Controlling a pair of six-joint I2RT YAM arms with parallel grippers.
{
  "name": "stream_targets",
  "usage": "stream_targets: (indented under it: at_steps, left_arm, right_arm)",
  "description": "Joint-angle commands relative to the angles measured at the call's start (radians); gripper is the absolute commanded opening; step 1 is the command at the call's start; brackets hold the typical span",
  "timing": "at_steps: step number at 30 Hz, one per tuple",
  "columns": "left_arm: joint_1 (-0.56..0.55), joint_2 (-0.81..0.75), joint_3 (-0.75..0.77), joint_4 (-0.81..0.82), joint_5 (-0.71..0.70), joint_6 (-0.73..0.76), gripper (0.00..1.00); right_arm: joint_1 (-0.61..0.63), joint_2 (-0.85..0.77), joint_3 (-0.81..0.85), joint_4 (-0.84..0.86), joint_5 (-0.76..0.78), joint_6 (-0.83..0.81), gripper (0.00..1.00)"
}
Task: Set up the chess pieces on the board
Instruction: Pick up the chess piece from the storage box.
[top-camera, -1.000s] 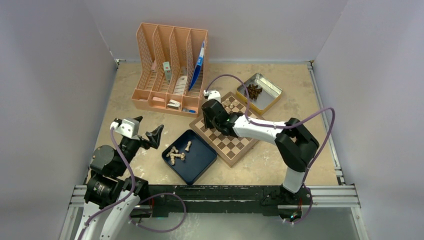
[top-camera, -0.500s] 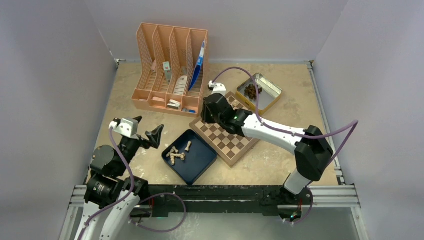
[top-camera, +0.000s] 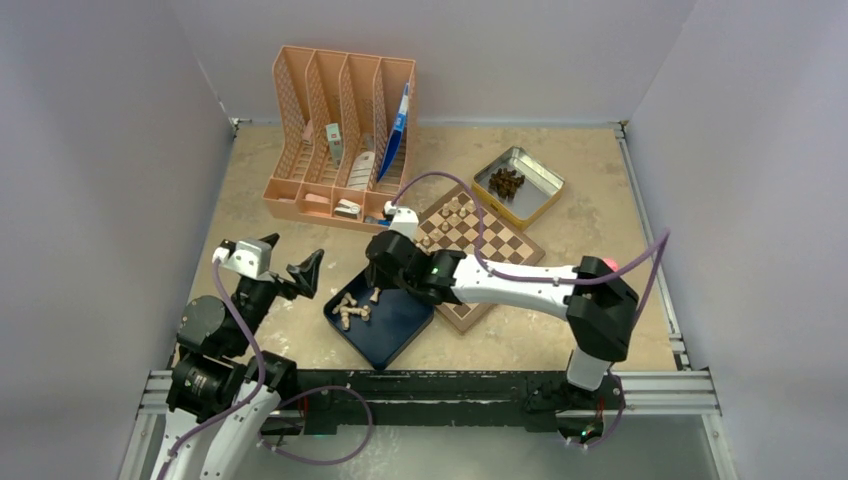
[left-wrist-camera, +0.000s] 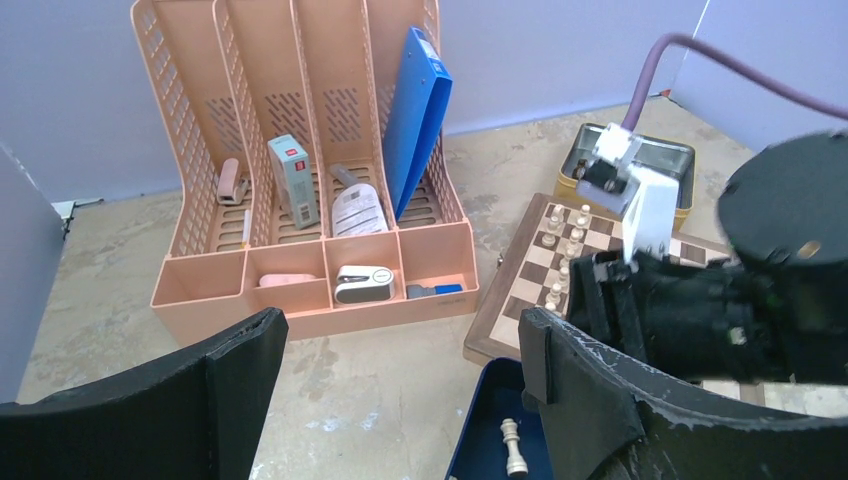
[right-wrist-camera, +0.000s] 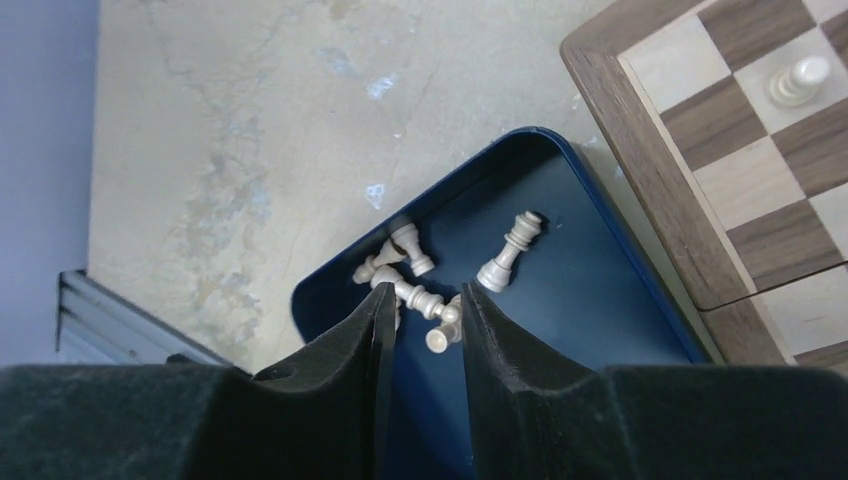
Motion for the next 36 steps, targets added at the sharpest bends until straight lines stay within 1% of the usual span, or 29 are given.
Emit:
stream_targets:
  at_steps: [1,6,11,19,24,32,36]
  left_arm:
    - [0.002,-0.007,0.036,0.021,-0.016,-0.018,0.87]
    - [0.001,-0.009,0.034,0.023,-0.010,-0.016,0.87]
    - [0.001,-0.009,0.034,0.024,0.002,-0.013,0.87]
    - [0.001,-0.015,0.033,0.025,0.008,-0.015,0.87]
    - [0.001,-0.009,0.032,0.025,0.008,-0.015,0.87]
    - [0.001,-0.006,0.030,0.031,0.008,-0.013,0.87]
    - [0.001,0.008,0.027,0.028,0.017,-0.023,0.87]
  right_arm:
    - [0.029,0.048,0.040,-0.018,0.089,0.132,0.33]
    - [0.045,0.098,0.025,0.002,0.077,0.176,0.33]
    - [0.054,0.159,0.033,0.010,0.063,0.180,0.33]
    - [0.058,0.238,0.075,-0.044,0.099,0.194,0.33]
    - [0.059,0.284,0.086,-0.051,0.112,0.184,0.32]
    - [0.062,0.307,0.073,-0.039,0.122,0.086,0.24]
    - [0.064,0.267,0.034,0.008,0.125,-0.004,0.18]
